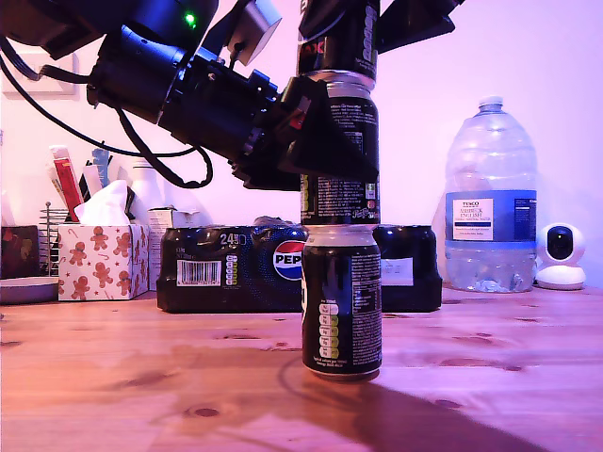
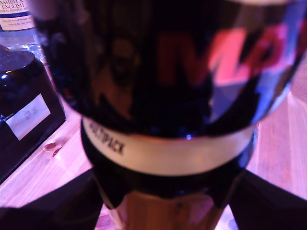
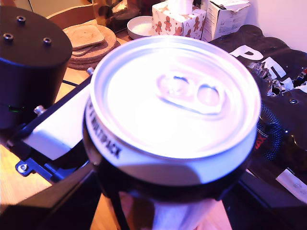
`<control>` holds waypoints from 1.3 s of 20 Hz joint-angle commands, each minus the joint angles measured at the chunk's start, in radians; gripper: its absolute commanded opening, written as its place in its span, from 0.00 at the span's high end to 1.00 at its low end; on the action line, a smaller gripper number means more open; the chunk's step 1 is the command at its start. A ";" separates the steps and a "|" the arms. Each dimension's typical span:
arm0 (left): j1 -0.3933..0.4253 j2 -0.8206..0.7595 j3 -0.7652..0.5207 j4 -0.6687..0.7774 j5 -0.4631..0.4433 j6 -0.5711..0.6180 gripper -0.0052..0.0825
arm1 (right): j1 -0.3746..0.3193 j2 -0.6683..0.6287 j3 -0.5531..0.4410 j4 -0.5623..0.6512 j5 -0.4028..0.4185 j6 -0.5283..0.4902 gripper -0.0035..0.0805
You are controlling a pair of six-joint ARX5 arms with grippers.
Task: Stack up the Pepsi cans on top of each other
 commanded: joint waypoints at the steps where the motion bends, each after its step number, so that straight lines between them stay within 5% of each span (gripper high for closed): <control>1: -0.003 0.017 -0.015 -0.020 -0.004 0.003 0.21 | 0.013 -0.007 0.019 0.010 -0.002 -0.007 0.27; 26: -0.003 0.017 -0.015 -0.021 -0.005 0.003 0.21 | 0.018 -0.024 0.036 0.002 -0.002 0.027 0.14</control>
